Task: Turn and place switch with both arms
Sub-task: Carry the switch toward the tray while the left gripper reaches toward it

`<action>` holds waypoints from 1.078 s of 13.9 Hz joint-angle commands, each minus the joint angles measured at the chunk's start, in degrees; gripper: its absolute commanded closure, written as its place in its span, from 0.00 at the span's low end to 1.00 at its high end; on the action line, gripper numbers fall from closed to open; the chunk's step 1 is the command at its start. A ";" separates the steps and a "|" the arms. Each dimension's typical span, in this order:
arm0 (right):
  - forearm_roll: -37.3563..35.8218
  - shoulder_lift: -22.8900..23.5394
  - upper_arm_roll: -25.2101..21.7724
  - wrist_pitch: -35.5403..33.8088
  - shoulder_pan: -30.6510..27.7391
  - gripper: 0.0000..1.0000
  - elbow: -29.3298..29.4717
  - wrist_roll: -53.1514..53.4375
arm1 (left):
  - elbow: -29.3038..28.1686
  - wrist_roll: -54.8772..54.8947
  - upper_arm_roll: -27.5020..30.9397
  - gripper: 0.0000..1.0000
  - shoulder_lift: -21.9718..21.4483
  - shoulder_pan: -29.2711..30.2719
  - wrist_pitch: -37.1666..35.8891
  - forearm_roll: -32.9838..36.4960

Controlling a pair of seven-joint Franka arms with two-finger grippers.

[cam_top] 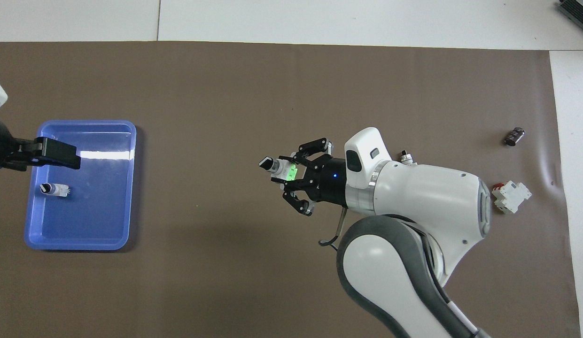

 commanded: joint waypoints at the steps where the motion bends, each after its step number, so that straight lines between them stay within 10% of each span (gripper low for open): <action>1: 5.98 3.09 -0.44 3.90 3.40 1.00 3.59 -1.91 | -4.35 -0.58 0.09 0.01 -2.85 0.90 2.82 -6.16; 7: 5.38 4.07 -0.35 8.04 6.75 1.00 5.01 -0.86 | -4.35 -11.37 -0.43 0.13 -2.14 0.72 6.59 -21.99; 15: 5.38 4.42 -0.26 11.12 8.16 1.00 5.01 -0.07 | -3.03 -42.65 -1.22 0.40 -1.00 -5.95 9.85 -24.73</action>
